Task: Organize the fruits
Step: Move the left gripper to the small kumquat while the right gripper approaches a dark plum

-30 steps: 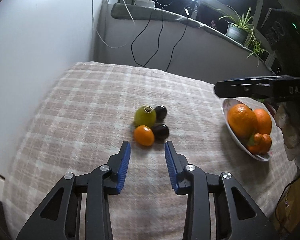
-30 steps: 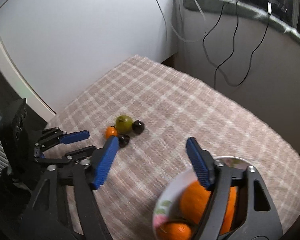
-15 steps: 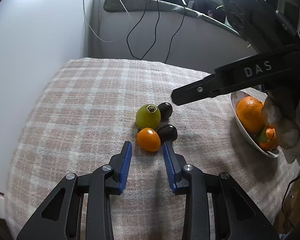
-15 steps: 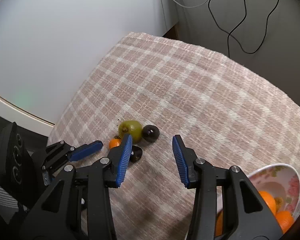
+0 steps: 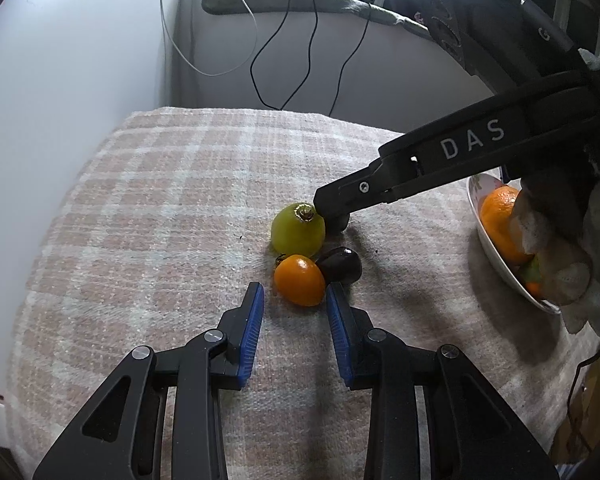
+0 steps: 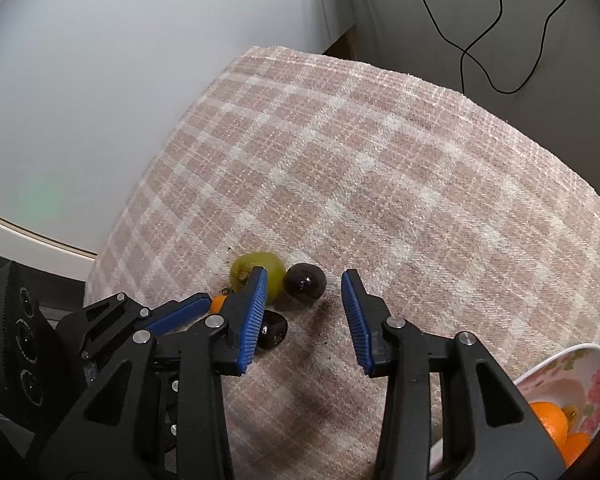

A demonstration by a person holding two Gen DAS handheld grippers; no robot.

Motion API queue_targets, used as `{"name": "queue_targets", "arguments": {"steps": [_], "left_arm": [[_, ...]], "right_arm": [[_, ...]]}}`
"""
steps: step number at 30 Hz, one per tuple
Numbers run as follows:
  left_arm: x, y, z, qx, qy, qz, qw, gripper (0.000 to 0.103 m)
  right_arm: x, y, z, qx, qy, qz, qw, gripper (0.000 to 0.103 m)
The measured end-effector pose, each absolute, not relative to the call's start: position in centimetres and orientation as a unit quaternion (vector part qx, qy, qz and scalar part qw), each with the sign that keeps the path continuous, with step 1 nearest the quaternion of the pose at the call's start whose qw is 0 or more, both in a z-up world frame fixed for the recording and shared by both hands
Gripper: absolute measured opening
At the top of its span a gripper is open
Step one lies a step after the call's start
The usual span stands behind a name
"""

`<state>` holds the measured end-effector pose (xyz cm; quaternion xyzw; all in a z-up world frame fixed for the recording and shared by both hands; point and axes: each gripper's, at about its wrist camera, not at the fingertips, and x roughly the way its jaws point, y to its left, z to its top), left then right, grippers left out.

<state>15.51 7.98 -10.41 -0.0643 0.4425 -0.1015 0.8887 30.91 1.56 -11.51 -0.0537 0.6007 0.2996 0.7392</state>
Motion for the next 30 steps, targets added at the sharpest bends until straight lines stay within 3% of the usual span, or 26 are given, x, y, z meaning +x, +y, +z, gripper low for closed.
{"name": "queue_targets", "arguments": {"steps": [4, 10, 30], "left_arm": [[15.5, 8.0, -10.4, -0.063, 0.445, -0.101, 0.888, 0.031], [15.9, 7.9, -10.6, -0.058, 0.447, -0.101, 0.887, 0.031], [16.2, 7.8, -10.5, -0.052, 0.445, -0.099, 0.889, 0.027]], "right_arm": [[31.3, 1.5, -11.7, -0.044, 0.604, 0.298, 0.738, 0.04], [31.7, 1.0, -11.9, -0.025, 0.613, 0.297, 0.732, 0.027], [32.4, 1.5, -12.8, -0.015, 0.635, 0.293, 0.715, 0.027]]}}
